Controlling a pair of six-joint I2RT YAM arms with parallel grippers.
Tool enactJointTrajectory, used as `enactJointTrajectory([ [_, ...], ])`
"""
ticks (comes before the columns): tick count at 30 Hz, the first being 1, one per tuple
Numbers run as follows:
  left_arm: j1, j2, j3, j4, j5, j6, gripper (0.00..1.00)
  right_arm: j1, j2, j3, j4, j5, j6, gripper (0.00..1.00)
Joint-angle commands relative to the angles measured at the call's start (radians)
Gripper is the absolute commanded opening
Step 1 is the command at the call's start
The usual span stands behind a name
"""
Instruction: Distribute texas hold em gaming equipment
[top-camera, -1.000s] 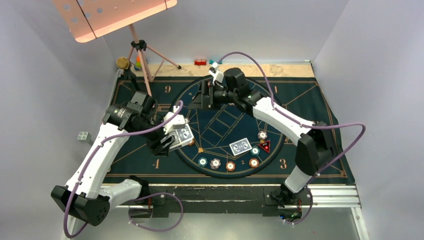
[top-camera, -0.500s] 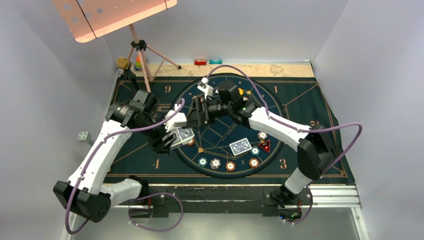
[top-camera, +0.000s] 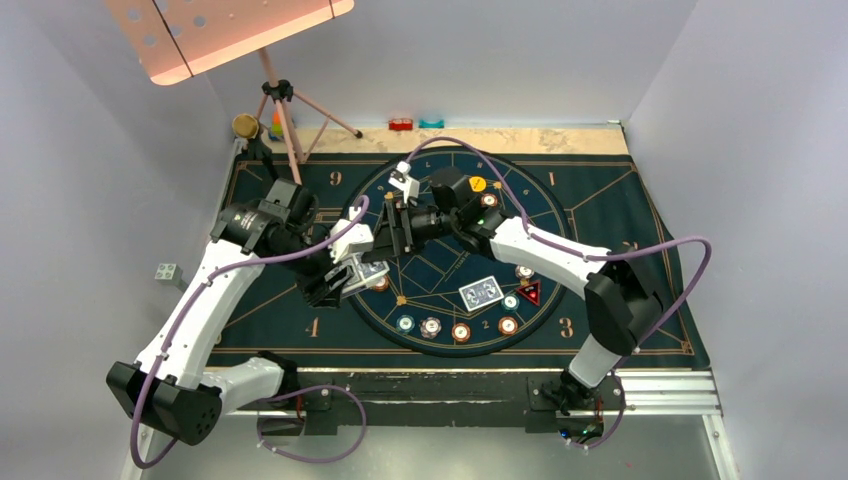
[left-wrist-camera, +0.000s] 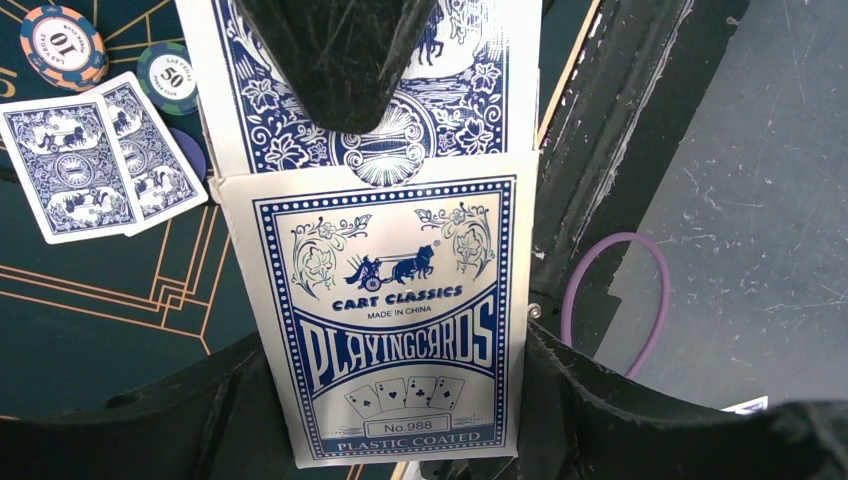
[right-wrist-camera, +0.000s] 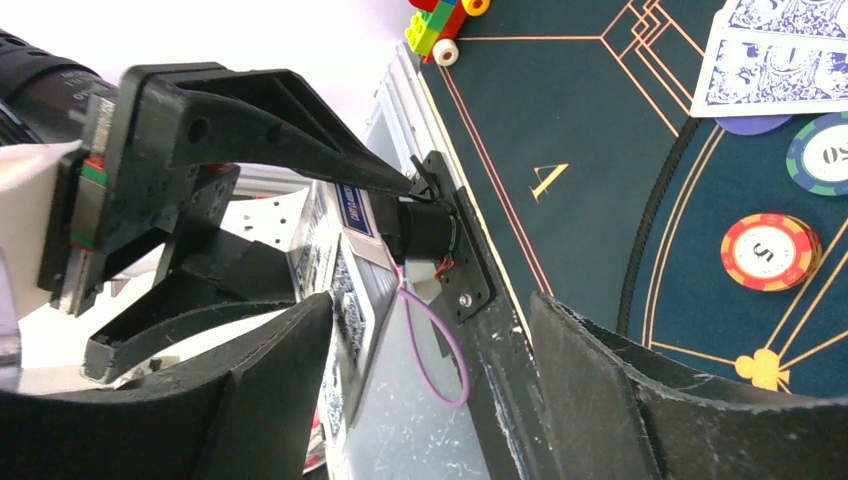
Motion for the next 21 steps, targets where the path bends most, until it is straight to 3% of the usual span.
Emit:
enactJointTrajectory([
  [1,-0.003,-0.022,0.035,0.015,0.018,-0.018,0.00,-0.014,-0.010,-0.022,0.040,-0.016,0.007,0.74],
  [8,-0.003,-0.028,0.031,0.020,0.020,-0.025,0.00,-0.049,-0.023,-0.062,0.041,-0.006,0.022,0.47],
  [21,-0.003,-0.050,0.016,0.026,0.036,-0.018,0.00,-0.076,-0.072,-0.038,-0.021,0.022,-0.010,0.42],
])
